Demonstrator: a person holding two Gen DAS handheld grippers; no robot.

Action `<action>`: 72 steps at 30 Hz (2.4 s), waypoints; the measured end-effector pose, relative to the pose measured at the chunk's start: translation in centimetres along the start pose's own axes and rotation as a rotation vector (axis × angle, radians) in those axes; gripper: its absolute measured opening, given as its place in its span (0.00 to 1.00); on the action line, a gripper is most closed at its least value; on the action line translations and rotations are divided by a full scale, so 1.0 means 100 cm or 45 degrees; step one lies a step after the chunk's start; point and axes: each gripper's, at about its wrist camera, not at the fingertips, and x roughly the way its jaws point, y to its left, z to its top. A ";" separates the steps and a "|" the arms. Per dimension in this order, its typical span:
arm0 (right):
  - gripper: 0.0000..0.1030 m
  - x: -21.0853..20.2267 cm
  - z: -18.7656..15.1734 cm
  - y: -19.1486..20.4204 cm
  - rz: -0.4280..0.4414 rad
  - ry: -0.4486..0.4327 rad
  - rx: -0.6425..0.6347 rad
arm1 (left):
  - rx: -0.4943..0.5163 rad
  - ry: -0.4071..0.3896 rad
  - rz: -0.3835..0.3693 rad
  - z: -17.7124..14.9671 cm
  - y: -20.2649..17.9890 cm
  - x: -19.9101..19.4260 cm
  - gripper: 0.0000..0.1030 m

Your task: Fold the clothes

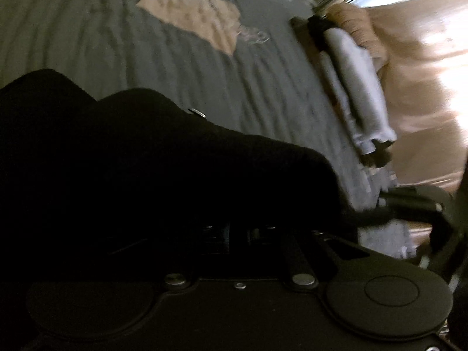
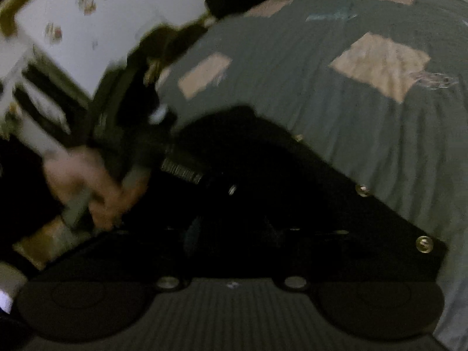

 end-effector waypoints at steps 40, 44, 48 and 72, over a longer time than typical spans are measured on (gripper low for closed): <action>0.68 -0.107 0.038 -0.004 0.026 -0.384 -0.004 | -0.274 -0.456 -0.948 0.032 -0.040 -0.020 0.08; 0.68 -0.077 0.030 0.002 0.087 -0.243 -0.031 | -0.255 -0.434 -0.957 0.034 -0.034 -0.024 0.08; 0.68 -0.052 0.029 -0.026 0.168 -0.227 0.062 | -0.229 -0.411 -0.971 0.030 -0.031 -0.030 0.07; 0.75 0.054 0.018 -0.024 -0.080 0.016 -0.188 | 0.251 -0.303 0.157 0.058 -0.082 0.002 0.67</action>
